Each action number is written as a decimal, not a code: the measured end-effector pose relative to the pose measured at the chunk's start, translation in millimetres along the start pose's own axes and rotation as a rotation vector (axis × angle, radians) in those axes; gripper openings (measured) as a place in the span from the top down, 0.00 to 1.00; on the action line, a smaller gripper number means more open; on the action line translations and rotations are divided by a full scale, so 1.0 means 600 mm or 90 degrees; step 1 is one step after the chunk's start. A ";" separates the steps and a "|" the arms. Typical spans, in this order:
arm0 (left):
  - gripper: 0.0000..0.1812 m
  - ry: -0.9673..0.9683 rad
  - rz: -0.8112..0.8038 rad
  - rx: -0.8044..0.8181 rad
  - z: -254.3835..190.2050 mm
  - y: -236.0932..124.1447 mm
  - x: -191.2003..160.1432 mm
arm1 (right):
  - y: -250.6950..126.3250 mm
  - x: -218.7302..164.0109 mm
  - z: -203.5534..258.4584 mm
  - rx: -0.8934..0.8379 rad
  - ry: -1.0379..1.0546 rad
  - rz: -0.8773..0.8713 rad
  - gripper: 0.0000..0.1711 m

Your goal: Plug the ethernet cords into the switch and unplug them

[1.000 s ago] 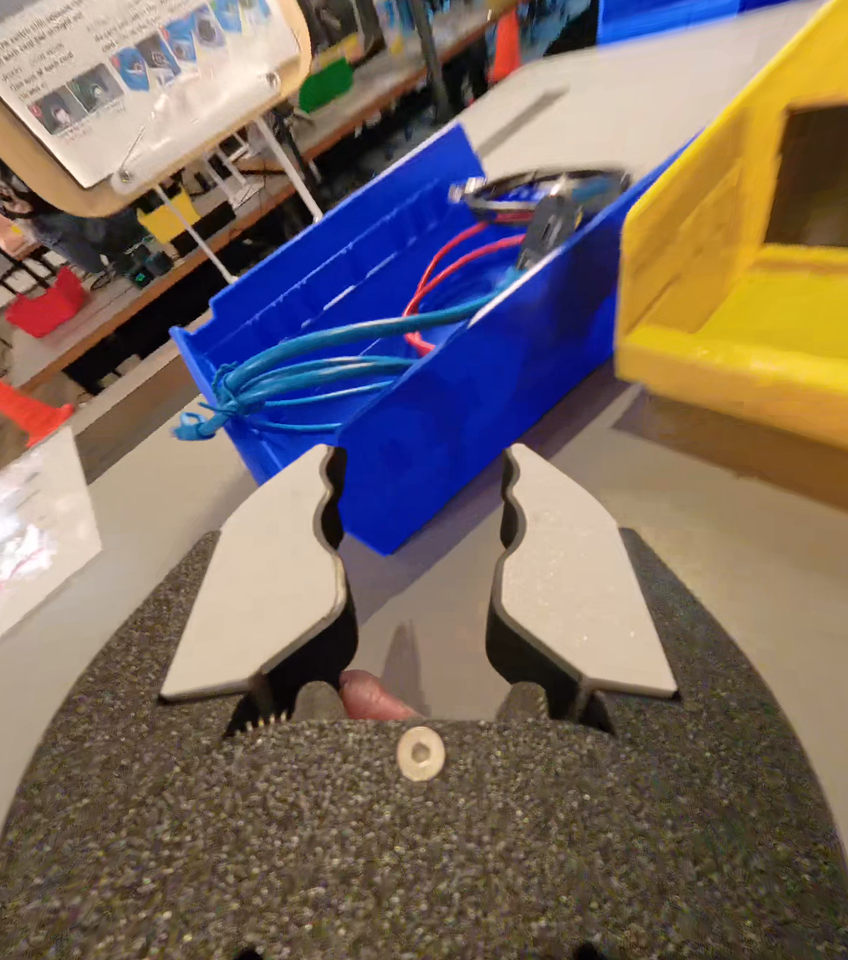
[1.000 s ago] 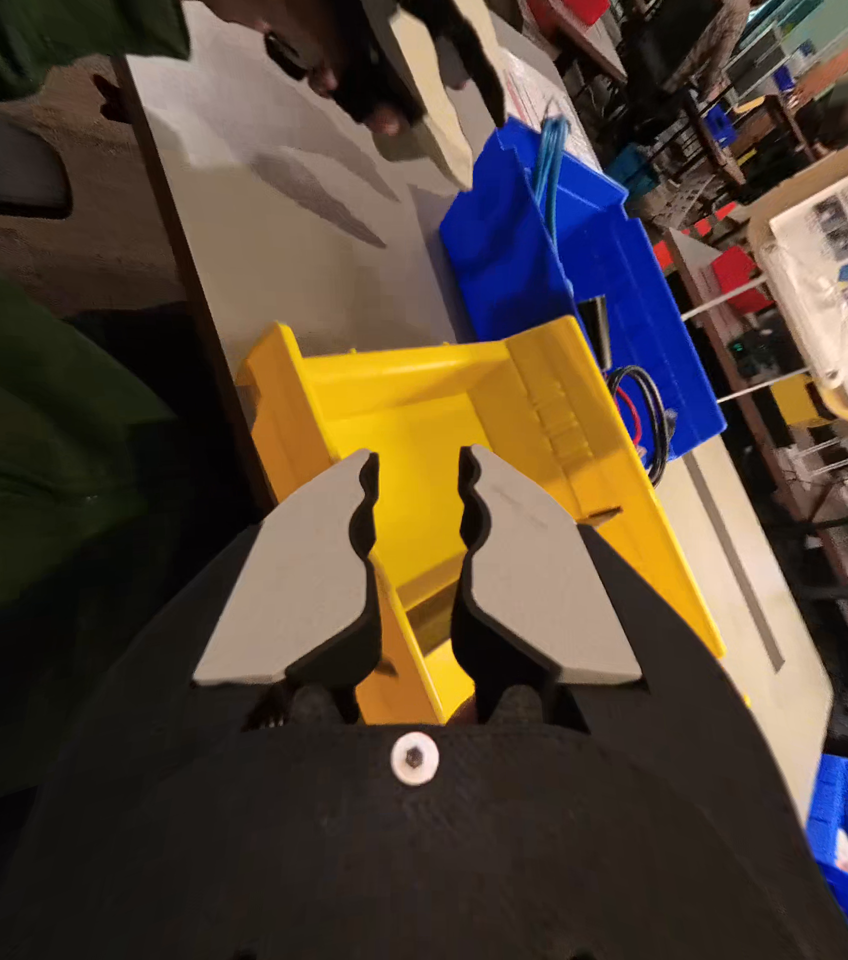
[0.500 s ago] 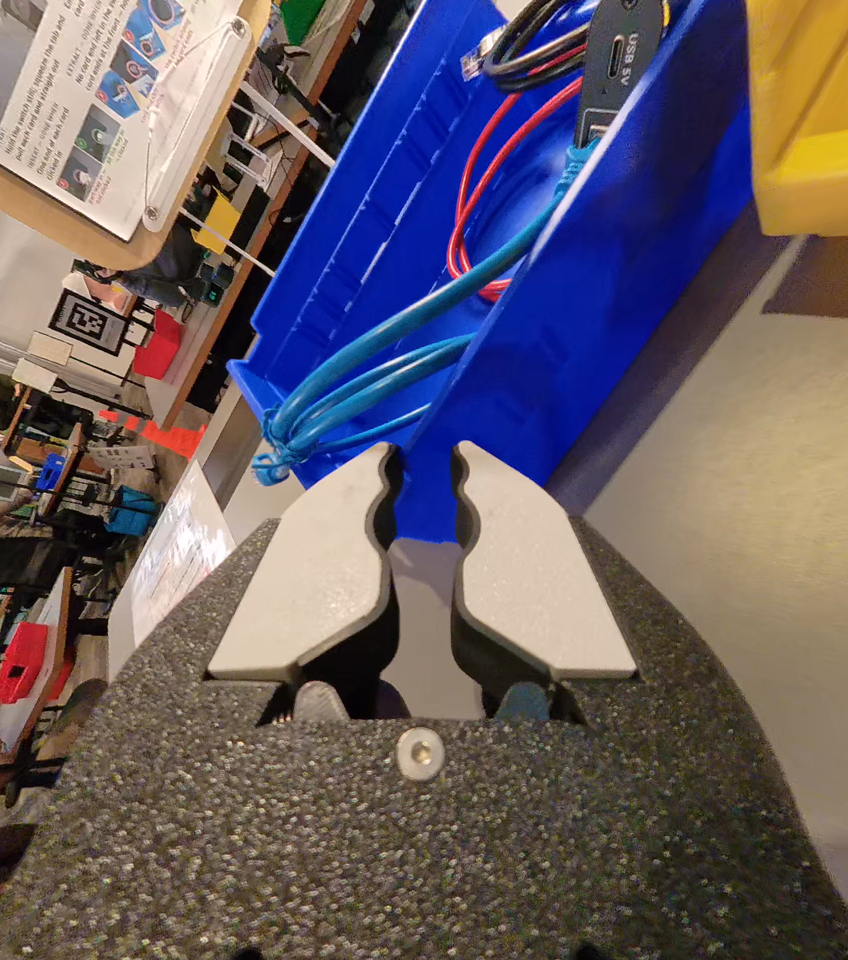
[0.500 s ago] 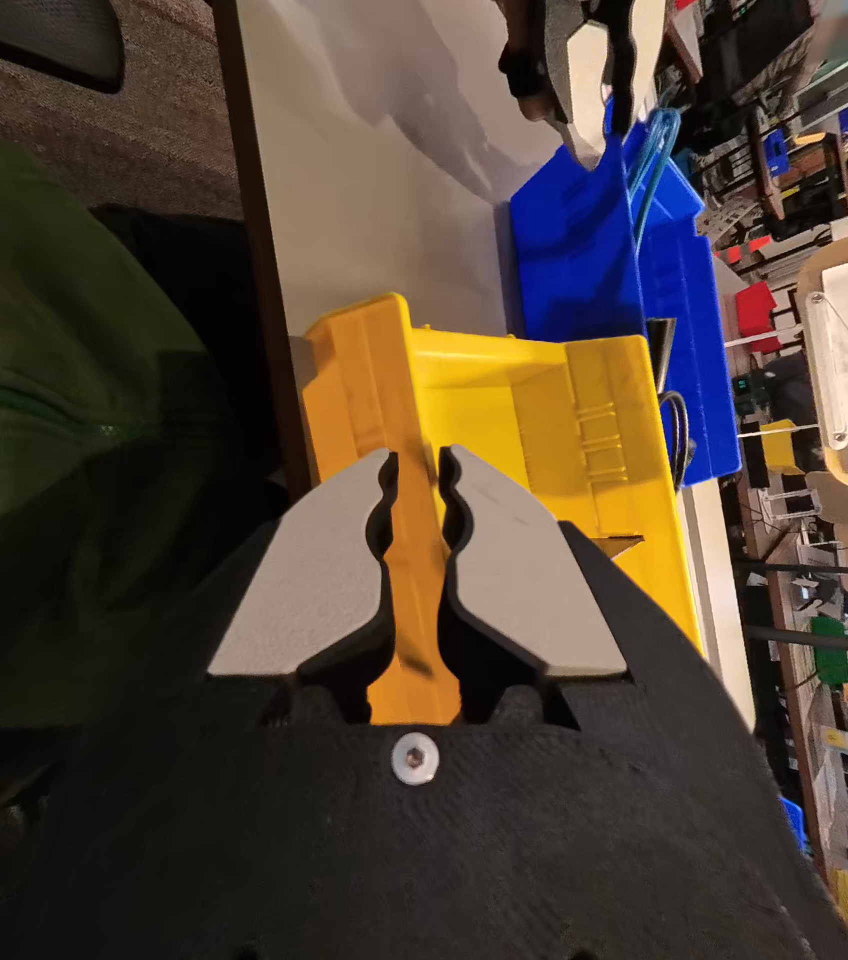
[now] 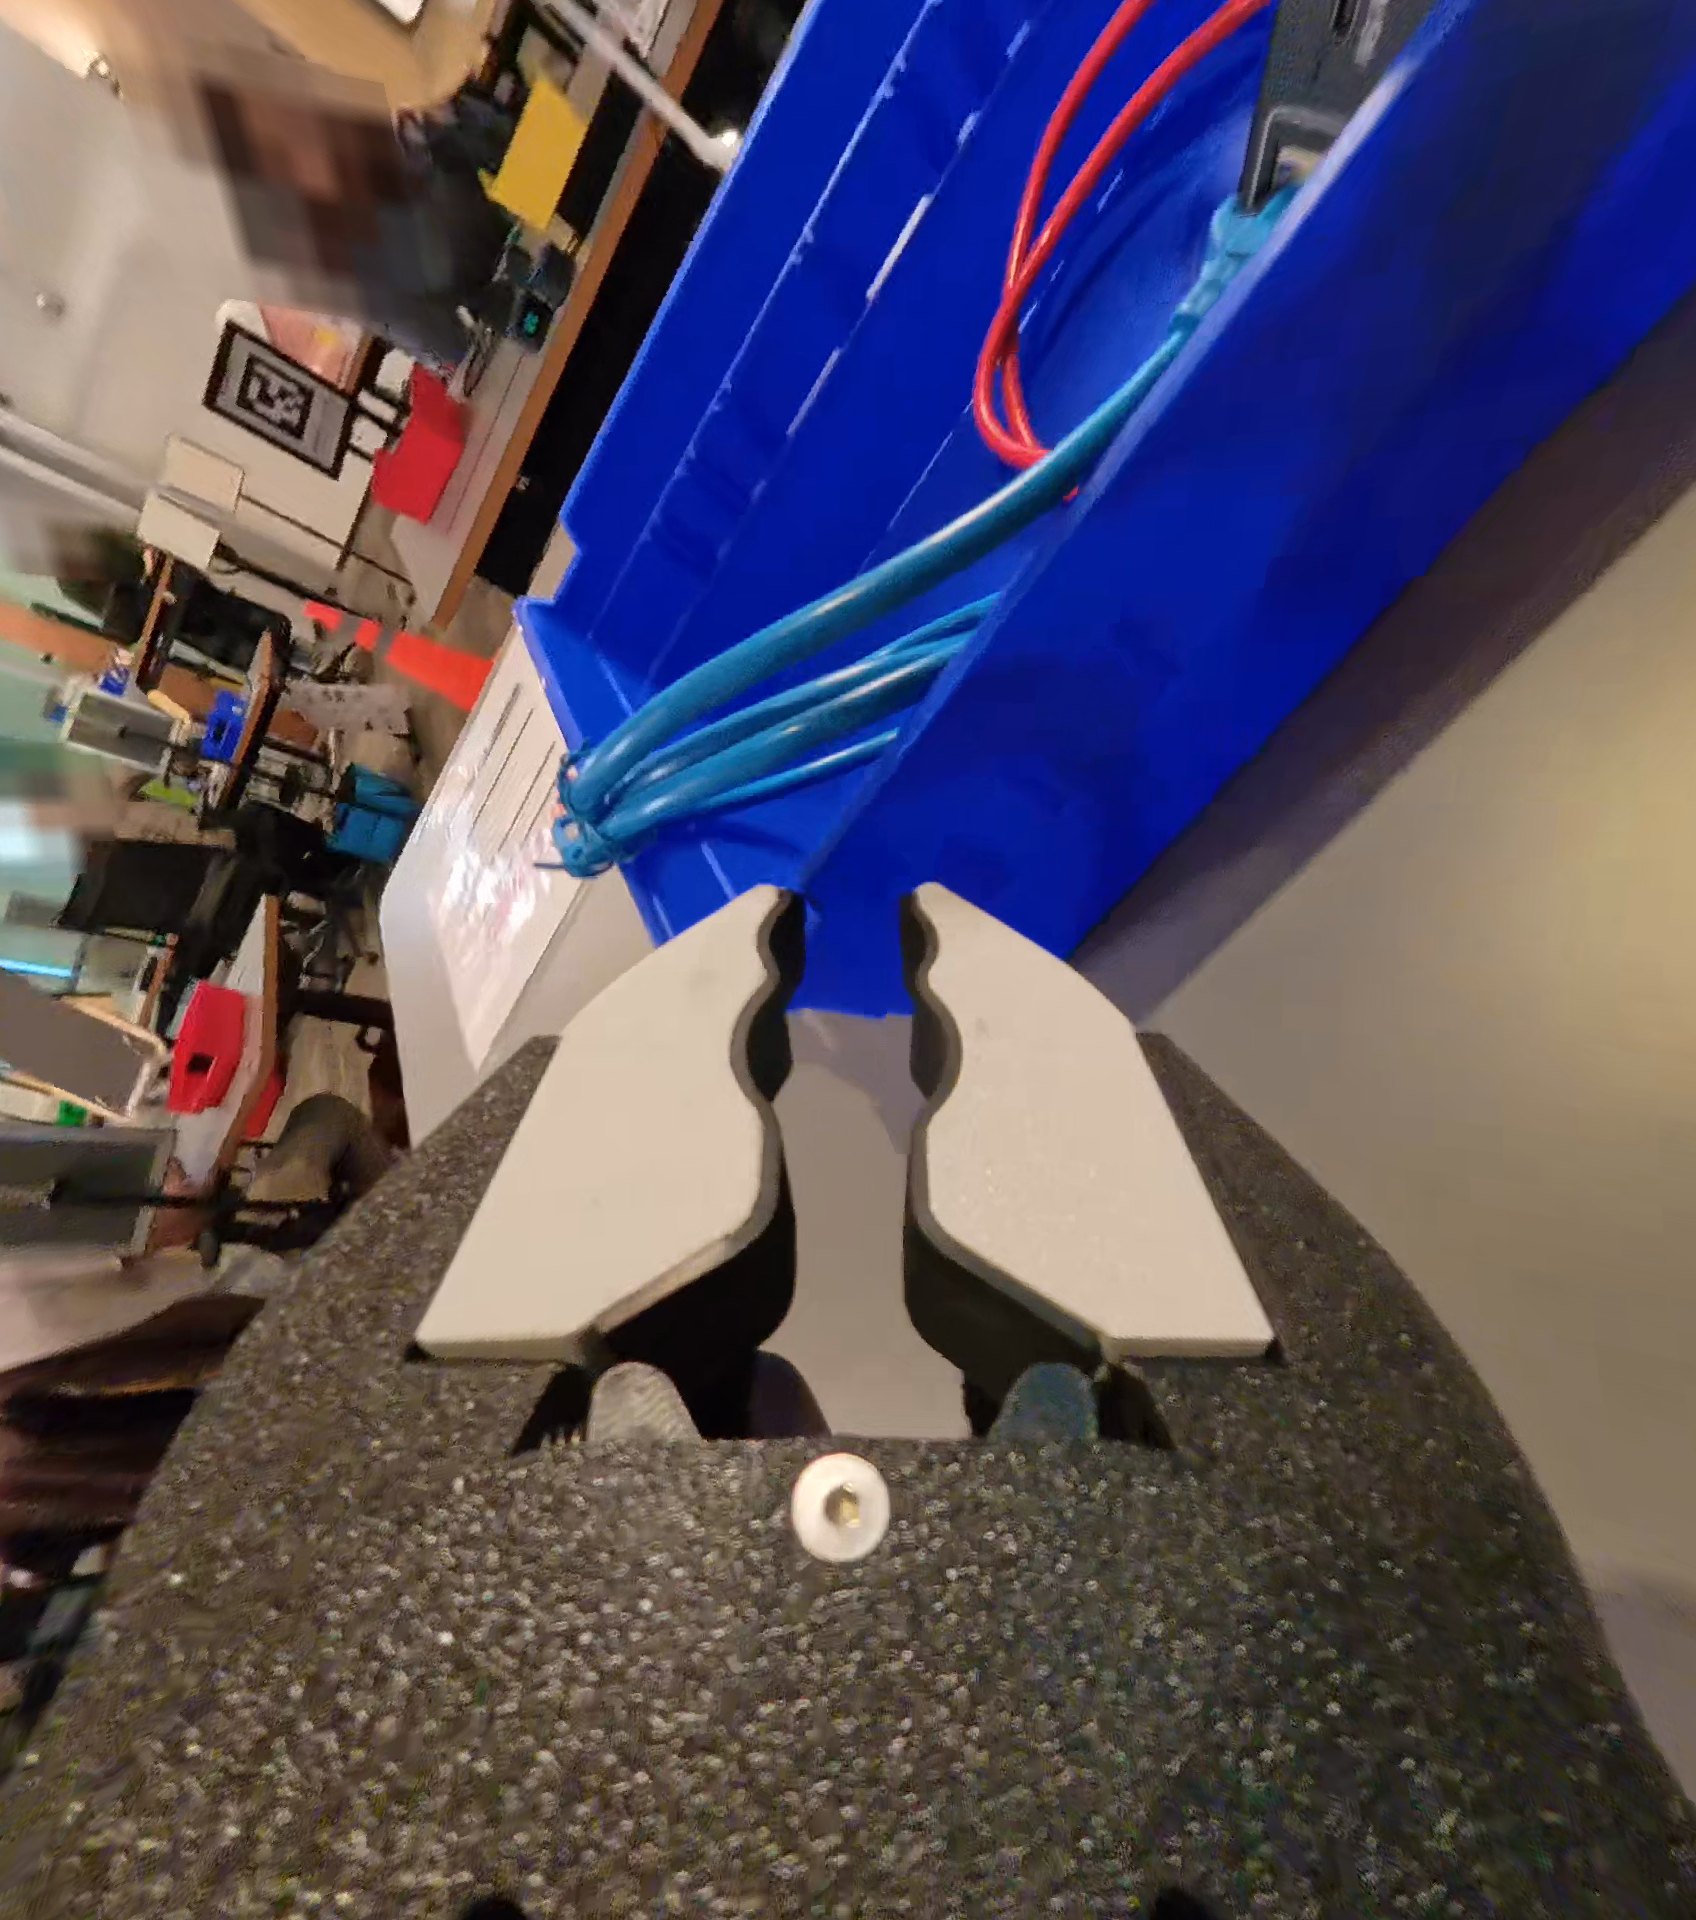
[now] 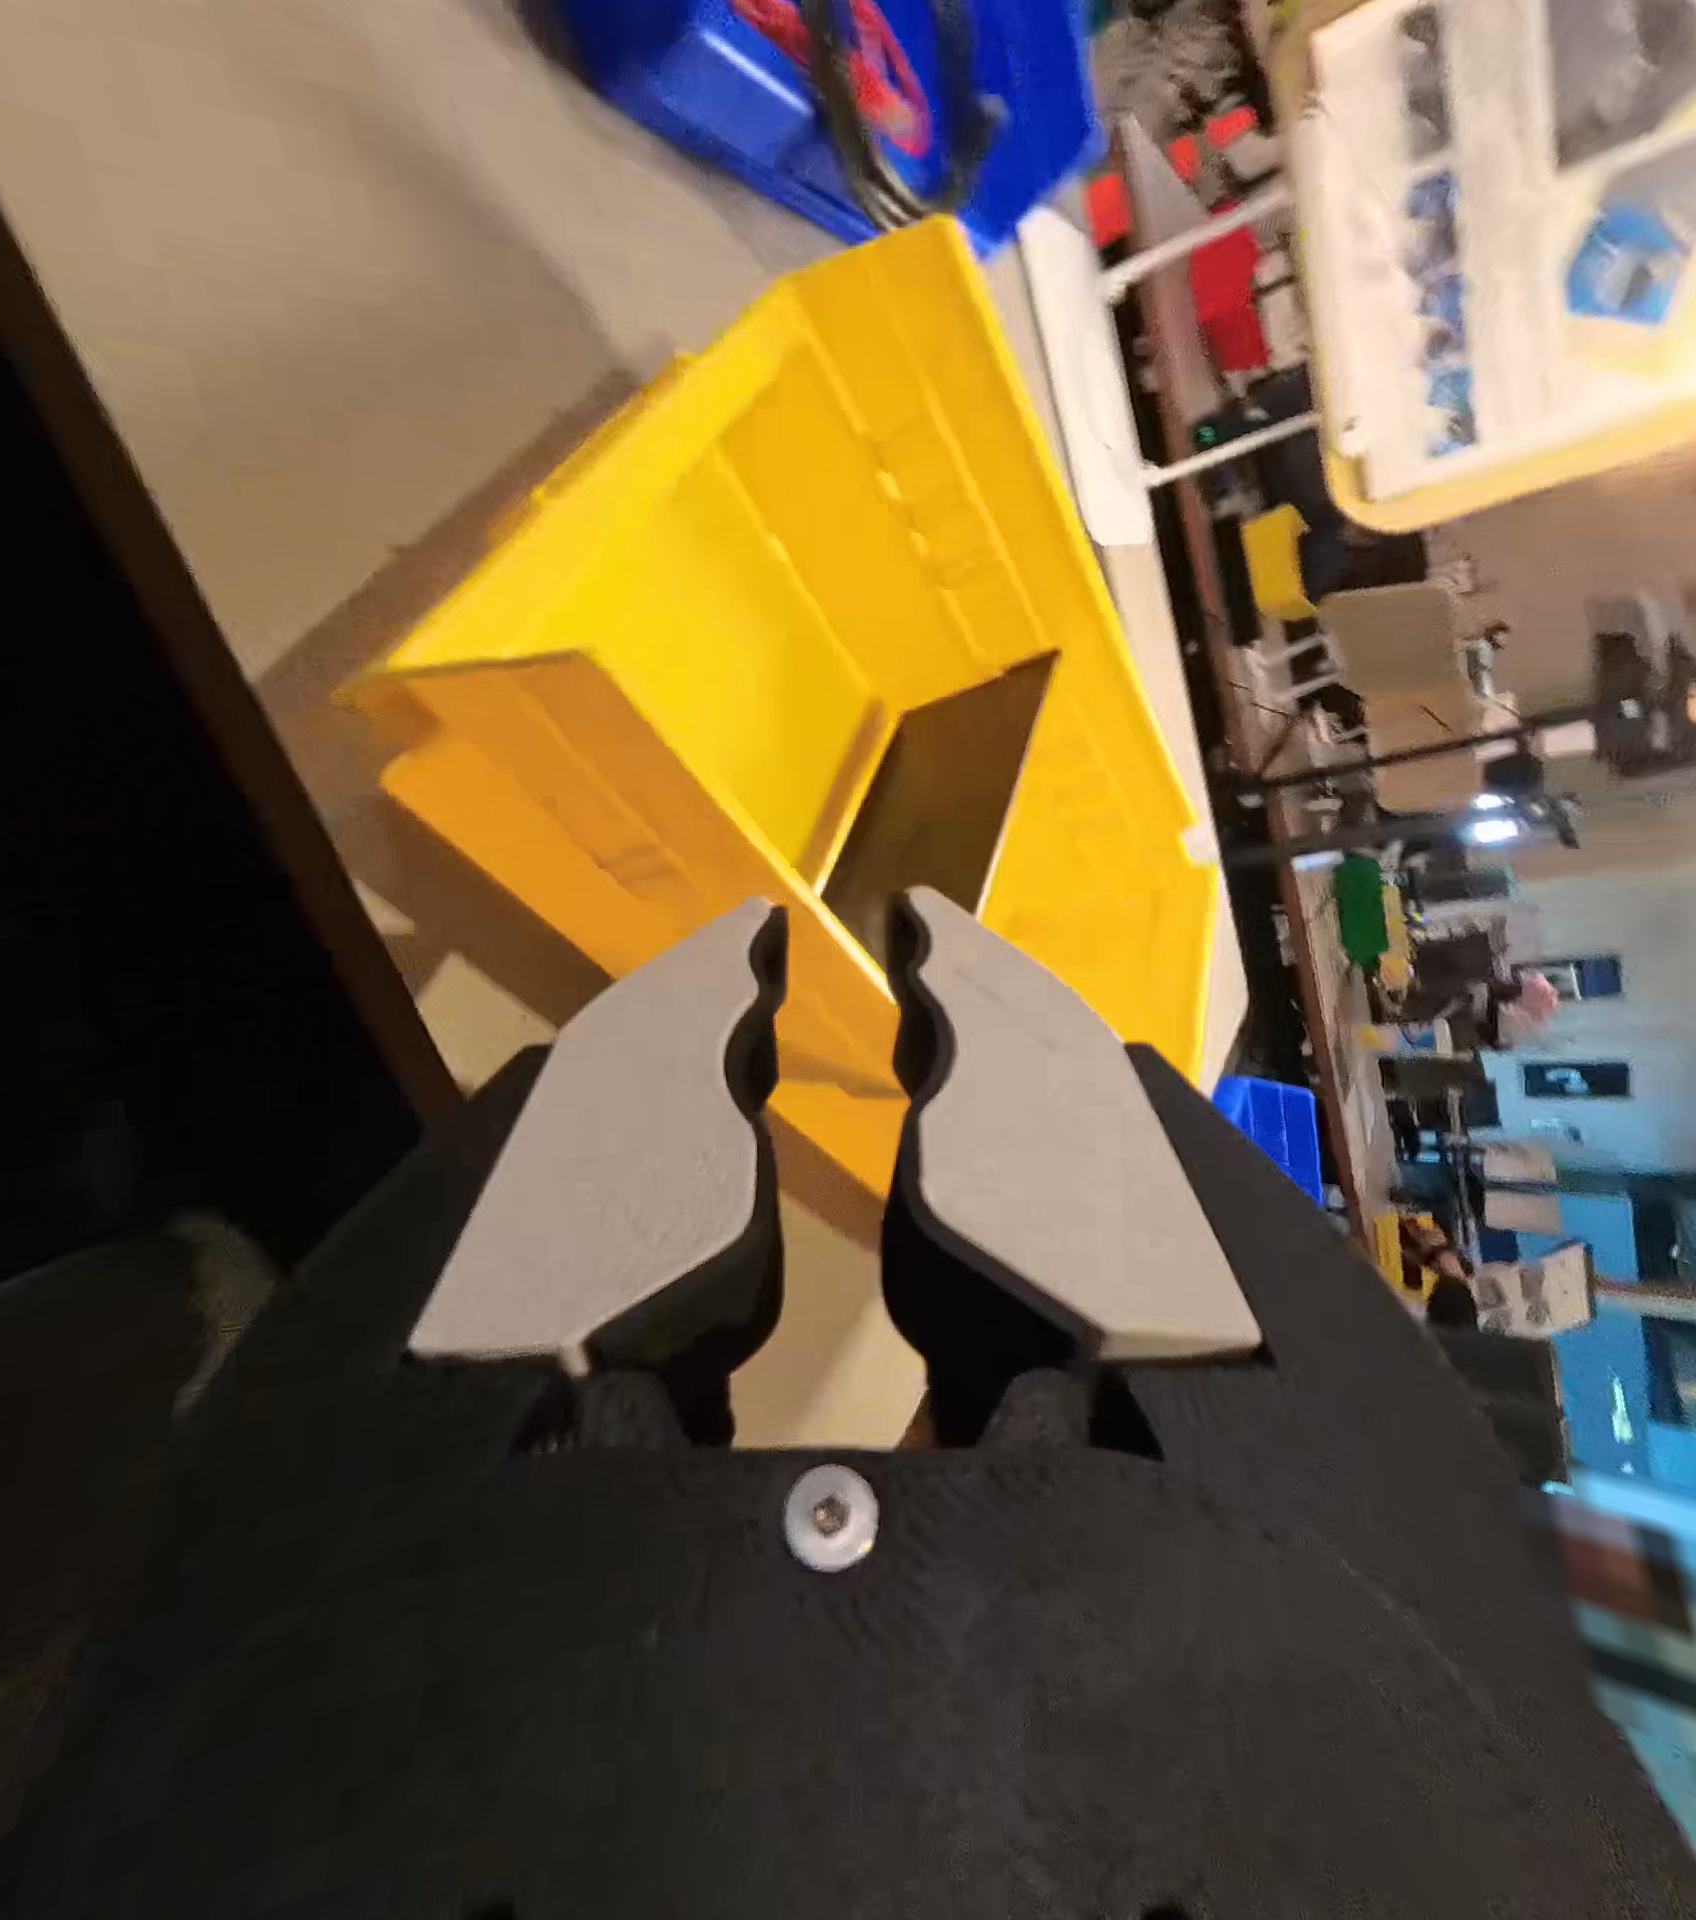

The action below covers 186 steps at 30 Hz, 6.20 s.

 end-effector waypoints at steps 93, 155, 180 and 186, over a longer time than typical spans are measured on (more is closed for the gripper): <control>0.69 -0.419 -0.209 0.085 -0.142 -0.134 0.124 | 0.042 0.050 0.022 -0.255 0.407 -0.158 0.76; 0.97 -0.378 -0.091 0.207 0.085 0.007 -0.136 | 0.171 -0.235 -0.130 -0.291 0.525 0.046 0.97; 0.88 -0.380 -0.130 0.184 0.100 -0.008 -0.135 | 0.174 -0.282 -0.148 -0.289 0.485 0.074 0.88; 0.81 -0.378 -0.193 0.253 0.138 -0.110 -0.129 | 0.119 -0.257 -0.116 -0.303 0.449 0.055 0.77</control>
Point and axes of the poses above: each gripper's, where its closed fingertips meet, y out along the fingers, x out of its top, z = x × y across the jaws, the point moved 4 cm from there along -y, back along the fingers, and after that the axes turned 2 degrees about -y, right-handed, at the moved point
